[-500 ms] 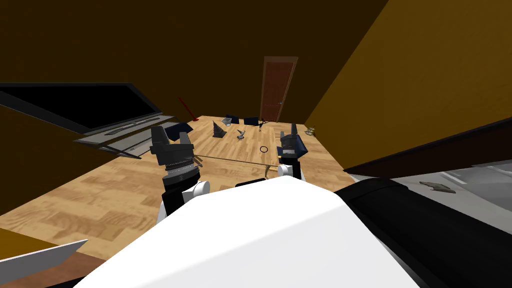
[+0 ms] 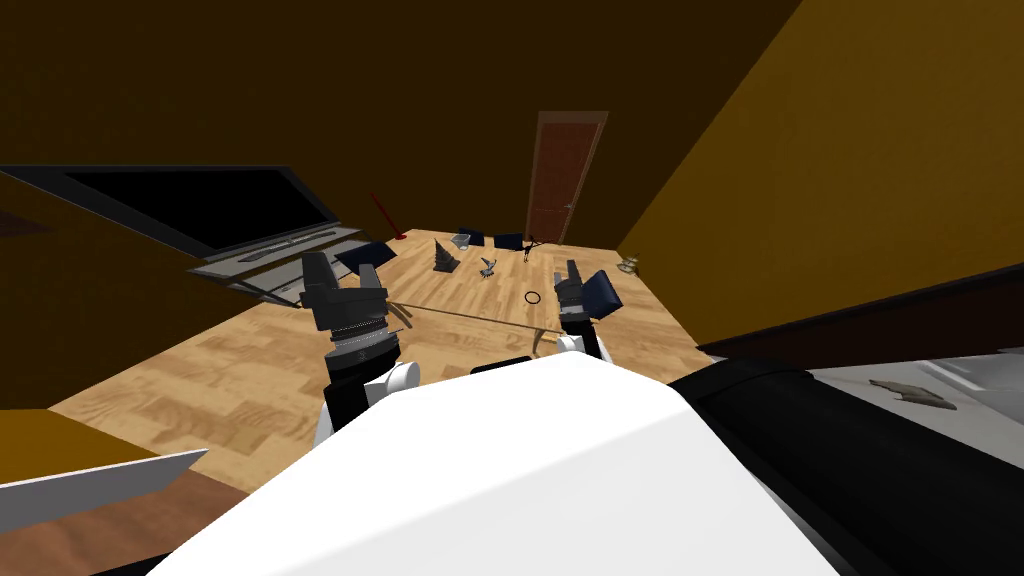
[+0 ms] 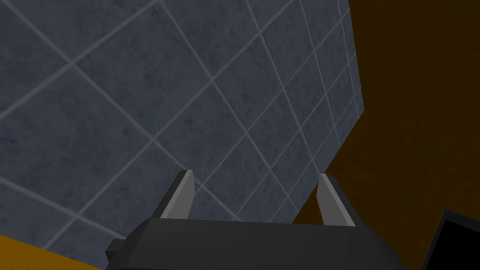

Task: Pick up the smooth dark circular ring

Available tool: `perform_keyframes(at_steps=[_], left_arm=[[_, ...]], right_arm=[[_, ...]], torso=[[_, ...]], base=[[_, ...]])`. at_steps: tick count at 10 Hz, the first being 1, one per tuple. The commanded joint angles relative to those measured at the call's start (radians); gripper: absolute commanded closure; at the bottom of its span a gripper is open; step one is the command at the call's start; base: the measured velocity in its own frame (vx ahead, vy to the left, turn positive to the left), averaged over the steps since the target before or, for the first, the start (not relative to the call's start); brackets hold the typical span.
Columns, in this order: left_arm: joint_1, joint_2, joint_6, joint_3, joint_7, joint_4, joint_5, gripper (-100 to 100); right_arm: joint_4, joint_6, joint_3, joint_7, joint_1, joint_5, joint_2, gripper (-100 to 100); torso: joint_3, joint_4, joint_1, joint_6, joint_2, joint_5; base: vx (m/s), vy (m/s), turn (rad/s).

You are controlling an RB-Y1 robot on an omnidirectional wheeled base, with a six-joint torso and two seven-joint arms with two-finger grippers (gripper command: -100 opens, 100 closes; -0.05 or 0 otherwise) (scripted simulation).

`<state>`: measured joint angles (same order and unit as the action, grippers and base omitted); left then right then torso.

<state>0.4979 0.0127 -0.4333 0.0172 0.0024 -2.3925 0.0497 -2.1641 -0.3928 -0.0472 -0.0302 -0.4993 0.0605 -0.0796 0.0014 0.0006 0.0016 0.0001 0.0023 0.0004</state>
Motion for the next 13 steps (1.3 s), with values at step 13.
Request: perform_keyframes(at_steps=[13], left_arm=[[0.000, 0.000, 0.000, 0.000, 0.000, 0.000, 0.000, 0]], right_arm=[[0.398, -0.078, -0.145, 0.221, -0.084, -0.100, -0.289, -100]], torso=[[0.000, 0.000, 0.000, 0.000, 0.000, 0.000]], base=[[-0.031, 0.033, 0.133]])
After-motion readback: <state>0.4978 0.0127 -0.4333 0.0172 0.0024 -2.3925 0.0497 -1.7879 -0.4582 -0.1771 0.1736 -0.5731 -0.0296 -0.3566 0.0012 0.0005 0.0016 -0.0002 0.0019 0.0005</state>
